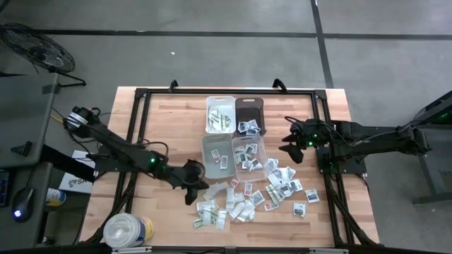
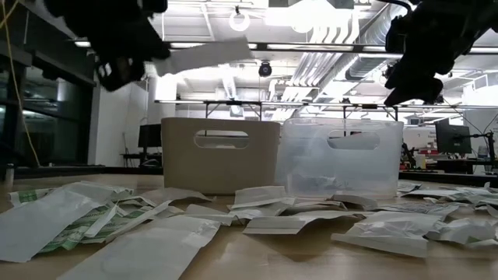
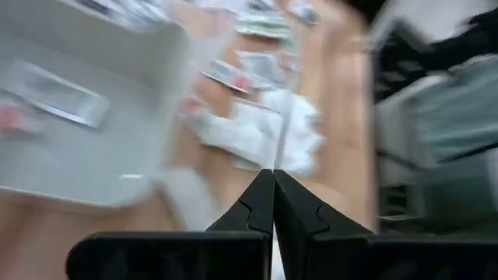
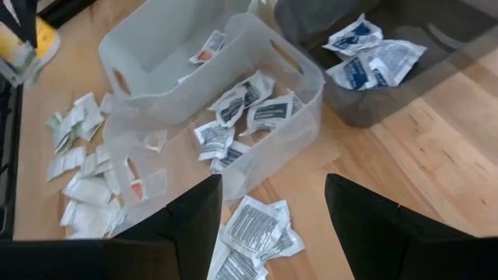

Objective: Pick & Place First Aid Supplies
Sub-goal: Put the green bandage pack into the white bin

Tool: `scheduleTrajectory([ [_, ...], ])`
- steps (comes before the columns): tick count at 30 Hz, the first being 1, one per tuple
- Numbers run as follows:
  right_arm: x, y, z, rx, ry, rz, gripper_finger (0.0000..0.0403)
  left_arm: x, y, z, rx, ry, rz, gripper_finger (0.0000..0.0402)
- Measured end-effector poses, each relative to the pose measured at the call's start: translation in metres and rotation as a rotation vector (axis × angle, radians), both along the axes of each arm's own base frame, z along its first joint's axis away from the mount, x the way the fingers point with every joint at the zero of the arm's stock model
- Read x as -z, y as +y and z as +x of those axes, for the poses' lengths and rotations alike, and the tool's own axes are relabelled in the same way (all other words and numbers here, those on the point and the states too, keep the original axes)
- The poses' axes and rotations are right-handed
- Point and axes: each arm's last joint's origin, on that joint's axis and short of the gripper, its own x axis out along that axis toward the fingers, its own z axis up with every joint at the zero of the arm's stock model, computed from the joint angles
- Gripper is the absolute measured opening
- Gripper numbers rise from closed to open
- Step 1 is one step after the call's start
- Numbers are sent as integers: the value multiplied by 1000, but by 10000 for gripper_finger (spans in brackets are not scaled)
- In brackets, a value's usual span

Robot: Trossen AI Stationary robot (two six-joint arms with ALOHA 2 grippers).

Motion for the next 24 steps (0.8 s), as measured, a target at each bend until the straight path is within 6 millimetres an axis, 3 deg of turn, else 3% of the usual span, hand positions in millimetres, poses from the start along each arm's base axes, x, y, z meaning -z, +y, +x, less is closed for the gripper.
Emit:
scheduleTrajectory([
  [8,0,-1,0,68,-7,29,222,-34,31,5,-257,208,383,0],
  [14,-1,-1,0,78,-11,38,222,-58,65,13,-394,248,602,0],
  [24,-1,-1,0,85,-11,32,222,-63,143,21,-424,391,748,0],
])
